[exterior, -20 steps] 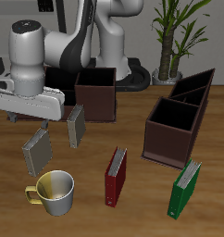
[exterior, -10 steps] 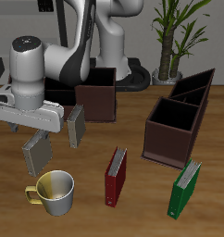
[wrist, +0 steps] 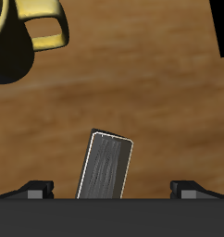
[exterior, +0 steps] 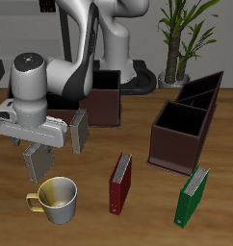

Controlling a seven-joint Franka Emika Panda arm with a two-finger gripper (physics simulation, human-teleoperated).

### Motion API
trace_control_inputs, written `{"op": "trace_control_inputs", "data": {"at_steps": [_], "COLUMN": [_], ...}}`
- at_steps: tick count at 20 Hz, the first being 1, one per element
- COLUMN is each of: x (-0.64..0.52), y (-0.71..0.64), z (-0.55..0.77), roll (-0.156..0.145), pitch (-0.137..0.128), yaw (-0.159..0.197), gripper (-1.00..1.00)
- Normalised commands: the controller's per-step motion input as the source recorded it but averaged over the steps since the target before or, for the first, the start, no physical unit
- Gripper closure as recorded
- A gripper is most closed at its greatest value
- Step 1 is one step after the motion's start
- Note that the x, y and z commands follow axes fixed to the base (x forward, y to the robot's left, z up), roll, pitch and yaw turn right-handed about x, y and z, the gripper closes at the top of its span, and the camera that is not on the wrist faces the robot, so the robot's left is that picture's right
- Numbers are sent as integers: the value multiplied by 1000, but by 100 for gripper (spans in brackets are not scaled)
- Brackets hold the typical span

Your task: Place the right yellow book into the left desk caddy's left compartment

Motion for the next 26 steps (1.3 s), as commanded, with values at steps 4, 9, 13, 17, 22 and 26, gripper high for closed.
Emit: {"op": "trace_control_inputs", "data": {"at_steps": [4, 9, 13, 17, 22, 26], "x": [-27, 31, 12, -12, -33, -208], "y": [-40, 20, 2, -85, 4, 211], "z": [-316, -268, -84, 55, 303, 780], "roll": [0, 26, 7, -8, -10, -24], "pitch": [74, 74, 13, 7, -32, -48], "yaw": [-11, -25, -5, -11, -17, -37], "gripper": [-100, 100, 100, 100, 100, 100]}}
